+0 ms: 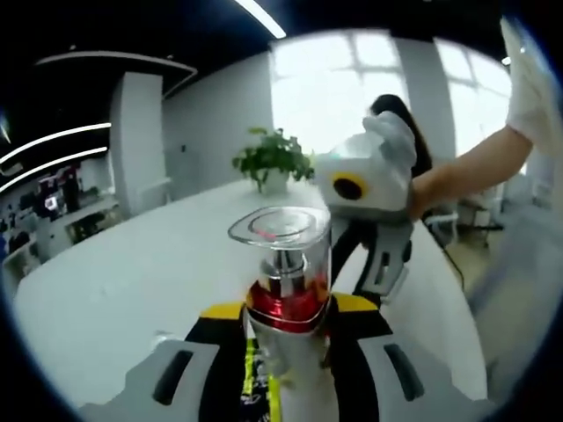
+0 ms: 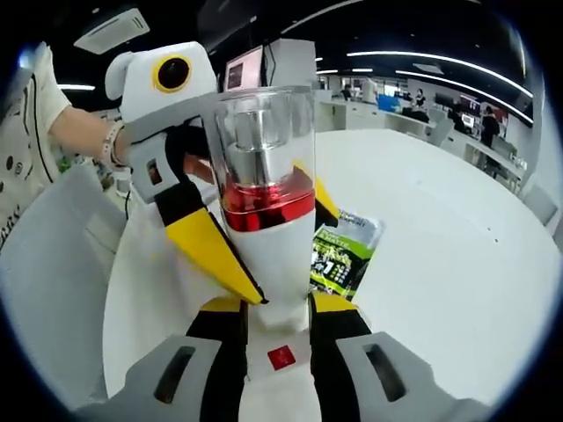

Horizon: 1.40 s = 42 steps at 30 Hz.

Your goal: Arrange the skincare products in the storage area until every visible bottle or jar stands upright without overlapping.

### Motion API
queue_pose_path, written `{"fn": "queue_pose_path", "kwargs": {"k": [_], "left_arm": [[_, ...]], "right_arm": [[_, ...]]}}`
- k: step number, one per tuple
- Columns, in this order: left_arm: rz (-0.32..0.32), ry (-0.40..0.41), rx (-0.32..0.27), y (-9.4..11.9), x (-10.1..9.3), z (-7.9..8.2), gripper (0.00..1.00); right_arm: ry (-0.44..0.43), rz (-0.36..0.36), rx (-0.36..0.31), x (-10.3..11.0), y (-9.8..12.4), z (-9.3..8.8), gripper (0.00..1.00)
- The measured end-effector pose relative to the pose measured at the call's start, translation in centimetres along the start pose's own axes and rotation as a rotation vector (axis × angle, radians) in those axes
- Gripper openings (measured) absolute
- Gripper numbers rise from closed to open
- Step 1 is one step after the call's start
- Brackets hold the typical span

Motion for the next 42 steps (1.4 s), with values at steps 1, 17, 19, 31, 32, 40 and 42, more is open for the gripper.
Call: {"fn": "queue_pose_path", "kwargs": {"k": [1,17,19,31,32,40,42], "left_arm": [[-0.004,0.007,0.002,0.0,-0.1,0.0,0.3],[0.006,0.025,0.02,0.2,0.1,-0.5,0.33],[0.008,0.041,0.027,0.4,0.1,-0.6,0.35],[0.048,0.036,0.114,3.3,0.4,-1.2,0.42],[0.054,0.041,0.12,3.5,0.6,-1.4,0.43],[0.098,0.135,0.193,5.9,1.1,-3.1,0.56],[0.104,0.145,0.199,6.6,1.2,-3.1,0.58]], "right_arm": [[0.0,0.002,0.0,0.0,0.0,0.0,0.26],[-0.009,-0.015,0.016,-0.3,0.4,-0.3,0.31],[-0.02,-0.013,0.019,-0.2,0.5,-0.5,0.34],[-0.039,-0.03,0.066,0.8,1.0,-1.2,0.51],[-0.041,-0.031,0.07,0.7,1.1,-1.3,0.53],[-0.041,-0.06,0.076,1.5,1.8,-0.6,0.68],[-0.045,-0.066,0.076,1.9,2.1,-0.3,0.72]]}}
Point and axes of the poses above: the point that each gripper's makers call its tool centre point, and the gripper's own axes: y roughly backward along the fingers, x roughly to its left, z roughly out of its top, the point moved 1 cm from there along y, roughly backward along the fingers, and after that the axes turned 3 degrees about -x, right-handed, at the moved point
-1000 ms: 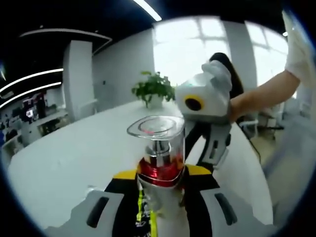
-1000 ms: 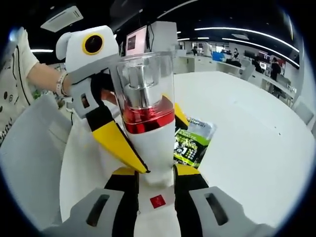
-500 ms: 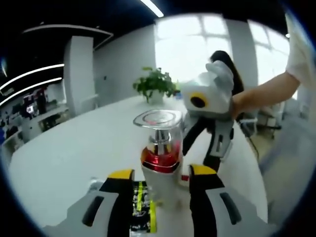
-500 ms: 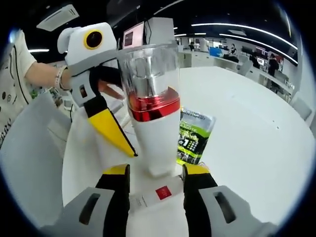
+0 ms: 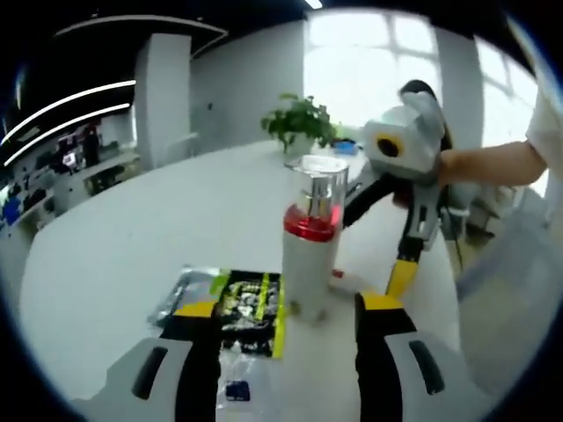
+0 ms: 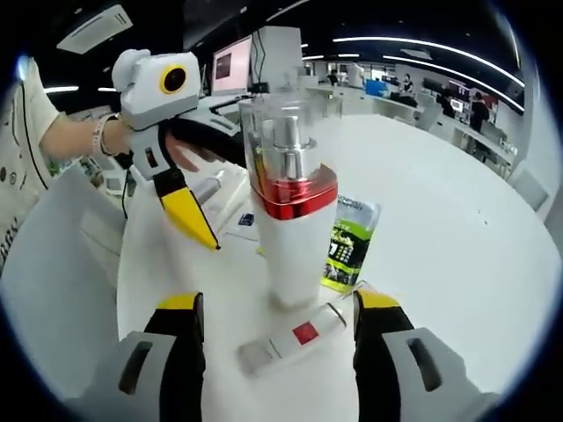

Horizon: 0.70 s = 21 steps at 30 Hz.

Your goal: Arrange the skincare products in the storage area until every visible bottle or jar stands upright without overlapping.

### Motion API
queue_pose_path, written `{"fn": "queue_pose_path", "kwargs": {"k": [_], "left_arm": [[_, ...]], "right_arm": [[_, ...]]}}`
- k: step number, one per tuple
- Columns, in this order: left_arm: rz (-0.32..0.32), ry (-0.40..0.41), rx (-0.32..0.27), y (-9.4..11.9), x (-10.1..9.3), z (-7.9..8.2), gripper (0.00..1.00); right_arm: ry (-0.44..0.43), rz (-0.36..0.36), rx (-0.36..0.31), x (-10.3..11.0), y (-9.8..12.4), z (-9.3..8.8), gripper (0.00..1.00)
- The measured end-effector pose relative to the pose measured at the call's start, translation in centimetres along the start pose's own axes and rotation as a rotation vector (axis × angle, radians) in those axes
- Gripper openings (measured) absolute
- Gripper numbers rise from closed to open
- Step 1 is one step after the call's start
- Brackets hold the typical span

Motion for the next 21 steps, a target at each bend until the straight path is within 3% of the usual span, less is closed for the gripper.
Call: {"fn": "queue_pose_path", "kwargs": {"k": [7,14,21], "left_arm": [[0.055,-0.025,0.056,2.9,0.9,-0.5,0.71],[0.068,-0.01,0.106,5.2,1.6,-1.9,0.83],[0.092,-0.005,0.122,7.1,1.7,-2.1,0.89]], "right_arm": [[-0.006,-0.017,-0.004,0.7,0.7,0.6,0.81],[-0.006,-0.058,-0.017,0.8,1.3,1.3,0.89],[0.026,-0.085,-0.027,1.7,2.0,2.5,0.96]]}}
Point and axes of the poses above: the point that each gripper's makers call its tool centre point, and the gripper's own axes: y roughly backward along the fingers, x roughly to its left, z roughly out of its top, the point moved 1 cm from there along y, roughly backward along the fingers, and after that the axes turned 3 degrees about -x, right-handed, at the moved point
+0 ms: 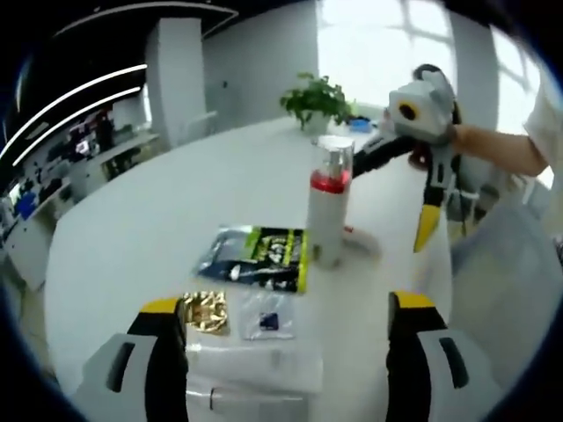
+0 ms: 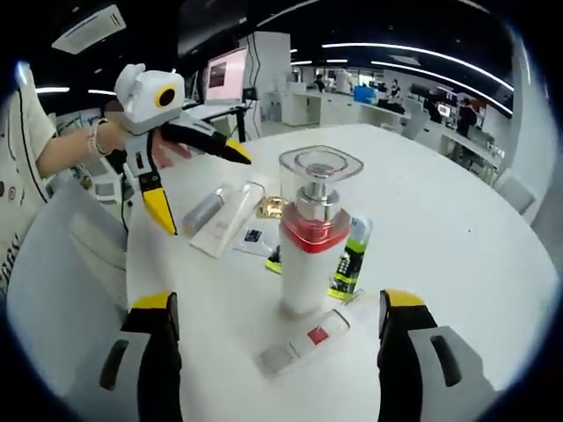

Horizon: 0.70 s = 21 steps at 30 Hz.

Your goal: Arrange the skincare products in the storage area until every visible bottle or jar stands upright without overlapping.

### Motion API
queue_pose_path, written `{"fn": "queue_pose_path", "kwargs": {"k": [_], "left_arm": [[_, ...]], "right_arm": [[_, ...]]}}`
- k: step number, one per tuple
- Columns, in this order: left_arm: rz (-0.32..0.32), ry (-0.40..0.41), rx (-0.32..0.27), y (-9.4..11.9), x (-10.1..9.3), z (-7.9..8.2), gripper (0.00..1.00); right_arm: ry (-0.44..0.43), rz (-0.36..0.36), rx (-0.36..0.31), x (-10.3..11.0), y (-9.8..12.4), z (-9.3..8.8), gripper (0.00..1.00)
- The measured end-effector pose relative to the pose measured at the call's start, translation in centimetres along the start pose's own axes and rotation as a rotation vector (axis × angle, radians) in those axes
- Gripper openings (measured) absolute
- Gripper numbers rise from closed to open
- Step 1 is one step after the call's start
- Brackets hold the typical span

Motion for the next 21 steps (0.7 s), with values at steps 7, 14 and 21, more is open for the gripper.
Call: {"fn": "queue_pose_path", "kwargs": {"k": [7,14,21], "left_arm": [[0.011,0.012,0.0,1.7,0.3,-0.3,0.97],[0.007,0.018,-0.002,3.2,-0.3,-0.5,0.99],[0.002,0.021,-0.002,4.1,-1.1,-0.8,0.99]], "right_arm": [[-0.006,0.004,-0.031,0.9,0.7,1.4,0.99],[-0.007,-0.007,-0.046,1.6,1.1,2.2,1.0],[-0.031,-0.017,-0.063,2.0,1.4,2.7,1.0]]}}
Point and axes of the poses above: the point that each gripper's makers call its tool centre point, and the gripper's own axes: y roughly backward along the fingers, x roughly to its left, z roughly out of its top, the point moved 1 cm from there along y, roughly backward along the fingers, and after that the axes turned 3 degrees about -x, right-handed, at the moved point
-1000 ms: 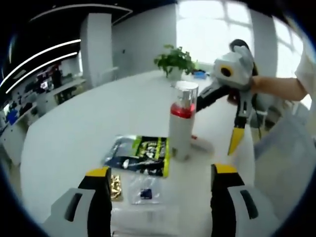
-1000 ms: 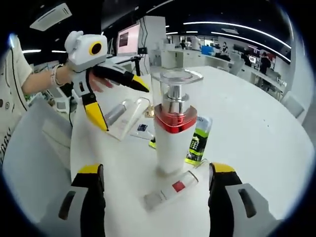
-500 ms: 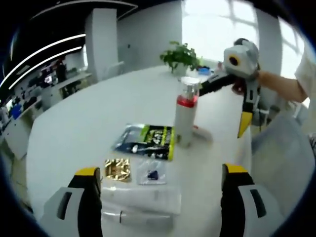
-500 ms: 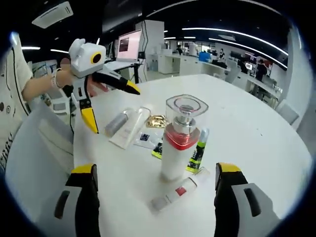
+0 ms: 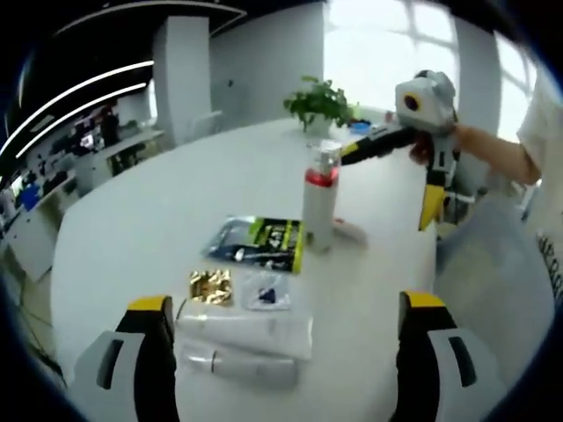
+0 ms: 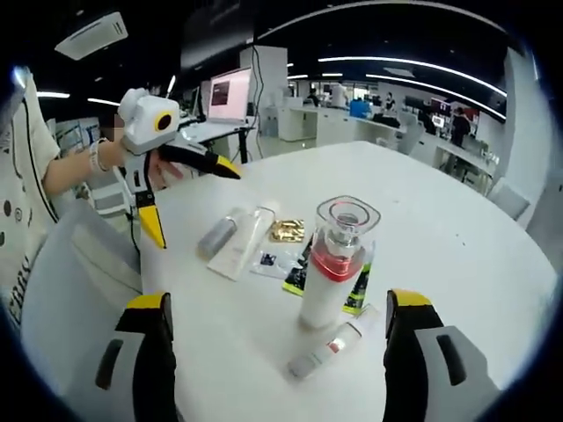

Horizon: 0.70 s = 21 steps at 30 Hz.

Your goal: Arrange the skincare products in the storage area until every visible bottle or jar stands upright without overlapping.

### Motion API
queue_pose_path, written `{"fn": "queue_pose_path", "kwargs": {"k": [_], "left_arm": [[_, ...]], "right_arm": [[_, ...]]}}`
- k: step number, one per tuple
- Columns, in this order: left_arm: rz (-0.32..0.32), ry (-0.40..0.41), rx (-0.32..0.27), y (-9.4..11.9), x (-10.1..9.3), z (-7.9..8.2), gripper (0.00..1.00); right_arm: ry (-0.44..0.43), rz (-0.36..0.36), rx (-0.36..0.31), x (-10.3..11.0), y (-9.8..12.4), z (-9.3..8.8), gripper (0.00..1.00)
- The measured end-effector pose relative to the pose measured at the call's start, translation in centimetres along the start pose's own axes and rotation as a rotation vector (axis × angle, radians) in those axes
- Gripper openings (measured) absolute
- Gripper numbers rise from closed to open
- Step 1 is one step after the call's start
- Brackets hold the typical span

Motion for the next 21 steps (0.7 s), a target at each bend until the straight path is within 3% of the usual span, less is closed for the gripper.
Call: {"fn": "queue_pose_path", "kwargs": {"k": [11,21], "left_arm": [[0.017,-0.004,-0.027,0.7,0.5,0.2,0.99],[0.026,-0.024,-0.03,1.7,0.6,-0.5,0.99]], "right_arm": [[-0.014,-0.007,-0.022,1.6,0.5,1.1,1.0],[-0.036,-0.006,-0.004,3.3,0.0,0.7,1.0]]}}
Point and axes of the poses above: the point that each gripper's makers call its tool centre point, and the gripper's own axes: y roughly backward along the fingers, x roughly to its left, z roughly out of its top, the point moved 1 cm from there along y, roughly backward along the fingers, and after that the axes turned 3 degrees about -x, right-handed, at the moved point
